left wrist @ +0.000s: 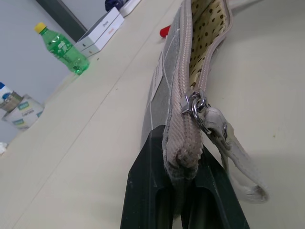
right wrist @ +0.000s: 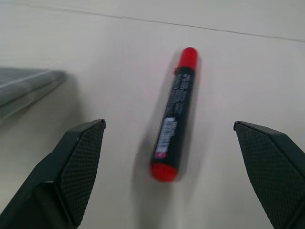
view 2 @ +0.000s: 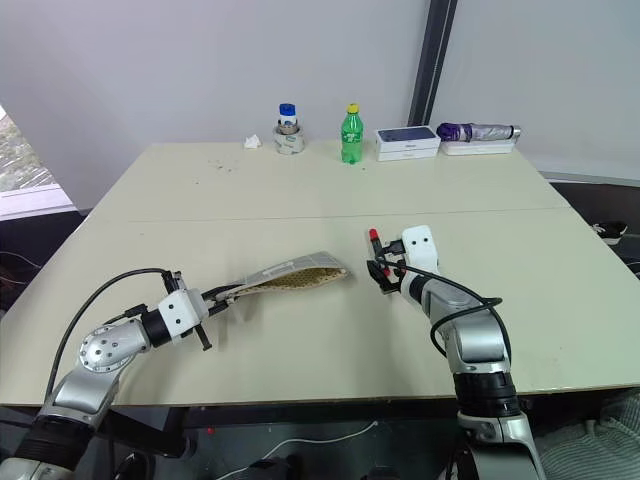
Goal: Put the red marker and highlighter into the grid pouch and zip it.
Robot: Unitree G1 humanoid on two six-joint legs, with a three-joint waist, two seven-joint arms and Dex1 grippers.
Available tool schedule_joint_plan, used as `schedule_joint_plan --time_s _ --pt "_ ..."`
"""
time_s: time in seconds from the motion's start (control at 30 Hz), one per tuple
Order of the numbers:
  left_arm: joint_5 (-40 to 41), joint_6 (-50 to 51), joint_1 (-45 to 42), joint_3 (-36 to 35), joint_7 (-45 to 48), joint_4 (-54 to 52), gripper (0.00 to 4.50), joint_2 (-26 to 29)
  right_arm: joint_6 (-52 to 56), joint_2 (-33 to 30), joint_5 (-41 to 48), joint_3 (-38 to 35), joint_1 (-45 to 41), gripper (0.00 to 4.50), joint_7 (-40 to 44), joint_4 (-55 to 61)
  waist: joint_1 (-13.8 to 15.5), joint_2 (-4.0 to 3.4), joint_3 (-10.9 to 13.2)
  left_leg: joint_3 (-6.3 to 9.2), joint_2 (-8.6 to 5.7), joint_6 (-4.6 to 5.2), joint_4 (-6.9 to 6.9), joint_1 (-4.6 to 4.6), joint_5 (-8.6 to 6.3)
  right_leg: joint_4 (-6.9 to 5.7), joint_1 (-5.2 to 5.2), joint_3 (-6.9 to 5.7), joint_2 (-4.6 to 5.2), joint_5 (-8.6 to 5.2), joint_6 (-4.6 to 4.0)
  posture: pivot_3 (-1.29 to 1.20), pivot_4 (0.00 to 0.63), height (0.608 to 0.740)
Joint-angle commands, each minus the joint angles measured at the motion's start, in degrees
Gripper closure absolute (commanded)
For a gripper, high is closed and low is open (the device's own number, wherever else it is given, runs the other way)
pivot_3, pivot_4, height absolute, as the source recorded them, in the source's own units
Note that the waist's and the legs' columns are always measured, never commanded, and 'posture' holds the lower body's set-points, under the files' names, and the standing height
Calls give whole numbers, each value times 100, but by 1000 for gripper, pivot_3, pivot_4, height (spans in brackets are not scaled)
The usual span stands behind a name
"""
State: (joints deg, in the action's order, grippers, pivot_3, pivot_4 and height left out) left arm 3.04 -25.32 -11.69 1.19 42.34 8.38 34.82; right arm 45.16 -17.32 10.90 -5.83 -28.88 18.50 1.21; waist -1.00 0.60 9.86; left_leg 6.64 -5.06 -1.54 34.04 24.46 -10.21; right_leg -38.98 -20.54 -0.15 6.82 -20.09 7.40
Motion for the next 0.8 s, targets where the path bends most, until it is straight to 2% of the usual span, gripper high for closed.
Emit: schedule_joint_plan --time_s 0.03,0.2,0.33,0.47,0.5,0.63,0.8 --pt "69 -50 -10 -176 -69 -173 4500 82 -81 -58 -87 229 -196 23 50 -116 -4 0 0 0 0 0 0 0 0 0 0 0 0 0 0 0 150 740" --pt "15 -5 34 -126 -136 -291 4500 26 -147 22 -273 297 -341 23 -239 -499 -7 0 0 0 0 0 0 0 0 0 -1 0 0 0 0 0 150 740" --pt "8 0 71 -117 -161 -329 4500 39 -217 -30 -326 301 -324 1820 -279 -482 -8 -1 0 -1 0 0 0 0 0 0 -2 1 0 0 0 0 150 740" --pt "-26 -38 66 -82 -180 -349 4500 34 -157 -165 -254 206 -110 3938 -176 -257 5 -1 0 -1 0 0 -1 0 0 0 -3 1 0 0 0 0 150 740" --pt "-29 -44 61 -77 -181 -356 4500 32 -132 -188 -232 187 -76 4133 -160 -201 10 -1 0 -1 0 0 -1 0 0 0 -2 1 0 0 0 0 150 740" --pt "-57 -39 -33 -38 -184 -300 4500 -5 -399 -412 430 -184 246 4130 566 618 15 -3 2 -2 -1 0 0 1 0 0 -2 1 0 0 0 0 150 740" --pt "-95 -116 -99 15 -136 -153 4500 -15 -715 -976 1573 -504 991 4130 2091 1887 10 -4 3 -2 0 1 -1 3 -1 1 -1 0 0 0 1 0 150 740"
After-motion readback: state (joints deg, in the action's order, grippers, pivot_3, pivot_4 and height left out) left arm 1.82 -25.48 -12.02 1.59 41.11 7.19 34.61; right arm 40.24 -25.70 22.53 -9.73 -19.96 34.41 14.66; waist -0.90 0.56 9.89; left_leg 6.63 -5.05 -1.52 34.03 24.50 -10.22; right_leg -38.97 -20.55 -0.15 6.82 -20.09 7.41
